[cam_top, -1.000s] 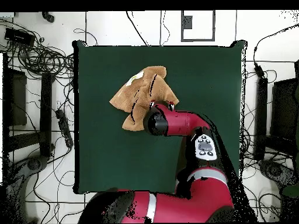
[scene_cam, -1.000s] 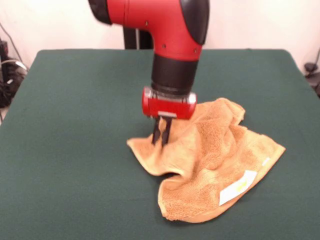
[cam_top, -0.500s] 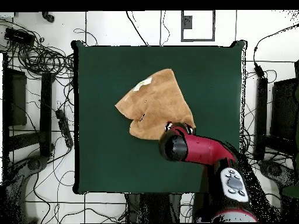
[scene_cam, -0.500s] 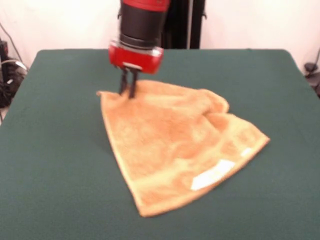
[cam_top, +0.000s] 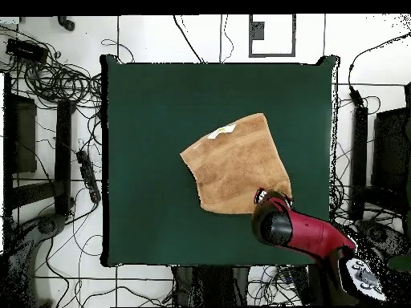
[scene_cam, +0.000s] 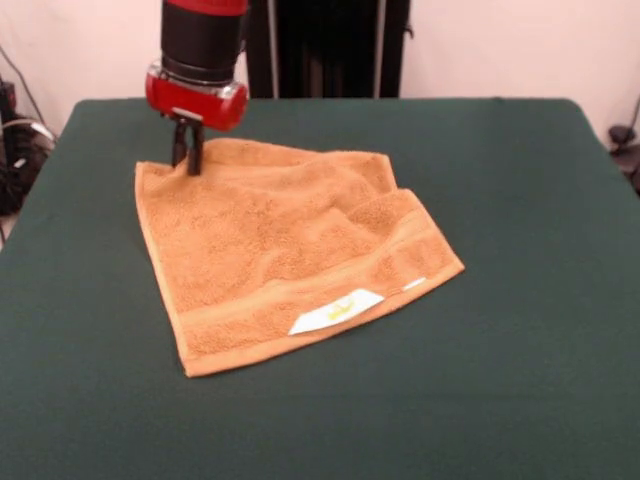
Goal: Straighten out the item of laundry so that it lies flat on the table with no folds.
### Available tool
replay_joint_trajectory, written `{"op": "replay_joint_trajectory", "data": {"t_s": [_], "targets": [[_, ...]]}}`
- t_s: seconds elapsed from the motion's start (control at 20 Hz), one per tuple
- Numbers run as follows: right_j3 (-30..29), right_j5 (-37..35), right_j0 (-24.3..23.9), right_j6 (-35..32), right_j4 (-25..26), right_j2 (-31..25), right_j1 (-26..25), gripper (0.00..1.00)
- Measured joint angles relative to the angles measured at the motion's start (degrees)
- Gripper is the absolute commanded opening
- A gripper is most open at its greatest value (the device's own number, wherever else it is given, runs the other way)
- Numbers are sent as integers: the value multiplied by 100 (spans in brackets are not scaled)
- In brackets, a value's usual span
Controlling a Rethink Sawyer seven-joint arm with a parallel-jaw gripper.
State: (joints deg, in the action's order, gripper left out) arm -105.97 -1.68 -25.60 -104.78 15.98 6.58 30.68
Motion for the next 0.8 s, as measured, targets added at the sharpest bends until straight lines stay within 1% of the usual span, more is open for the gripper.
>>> {"op": "replay_joint_trajectory", "data": {"t_s": [0.05,0.3,0.35,0.45,0.8], "targets": [[-69,188,-55,0,50,3,-77,0],[-205,461,-58,0,80,6,-178,0],[-239,516,-51,0,81,7,-200,100],[-292,540,-21,0,81,23,-245,100],[-497,549,329,0,77,148,-255,100]]}}
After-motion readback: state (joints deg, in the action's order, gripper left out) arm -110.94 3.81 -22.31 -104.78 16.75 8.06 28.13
